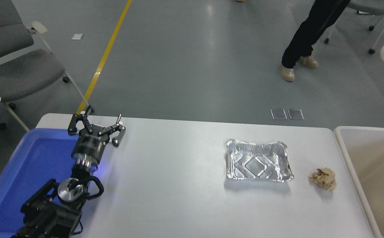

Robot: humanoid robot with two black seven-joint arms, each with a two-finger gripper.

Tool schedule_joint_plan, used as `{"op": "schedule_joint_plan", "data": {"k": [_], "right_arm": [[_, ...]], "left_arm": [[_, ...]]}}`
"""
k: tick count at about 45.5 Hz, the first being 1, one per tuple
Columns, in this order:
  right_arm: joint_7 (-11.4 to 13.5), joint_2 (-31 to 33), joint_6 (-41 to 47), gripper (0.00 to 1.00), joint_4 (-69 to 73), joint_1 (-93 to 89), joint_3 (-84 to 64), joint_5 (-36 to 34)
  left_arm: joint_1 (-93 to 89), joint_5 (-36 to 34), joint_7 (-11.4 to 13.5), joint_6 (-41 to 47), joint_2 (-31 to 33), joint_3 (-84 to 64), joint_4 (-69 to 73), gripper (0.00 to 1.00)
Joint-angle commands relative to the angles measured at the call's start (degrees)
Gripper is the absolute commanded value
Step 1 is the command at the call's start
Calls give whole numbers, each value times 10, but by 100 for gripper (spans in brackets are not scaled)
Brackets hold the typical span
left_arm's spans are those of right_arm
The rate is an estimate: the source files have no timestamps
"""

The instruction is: Pick up paper cup place in dustbin

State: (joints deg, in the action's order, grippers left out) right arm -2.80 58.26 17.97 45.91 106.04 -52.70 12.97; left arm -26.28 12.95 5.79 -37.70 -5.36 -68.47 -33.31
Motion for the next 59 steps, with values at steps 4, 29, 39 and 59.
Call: {"op": "schedule_joint_plan", "data": {"k": [4,29,39,59], "right_arm": [[15,-83,-65,0,-310,-448,322,-164],[15,-358,-157,0,-515,-738,607,-170],[15,-383,-170,0,-515,-755,633,-170],[15,-382,-171,100,-515,-756,639,-170]], "left_arm": [[0,0,-1,0,0,0,0,99],[0,0,0,0,0,0,0,99],[0,0,0,-1,0,0,0,99],[0,0,0,-1,0,0,0,99]]}}
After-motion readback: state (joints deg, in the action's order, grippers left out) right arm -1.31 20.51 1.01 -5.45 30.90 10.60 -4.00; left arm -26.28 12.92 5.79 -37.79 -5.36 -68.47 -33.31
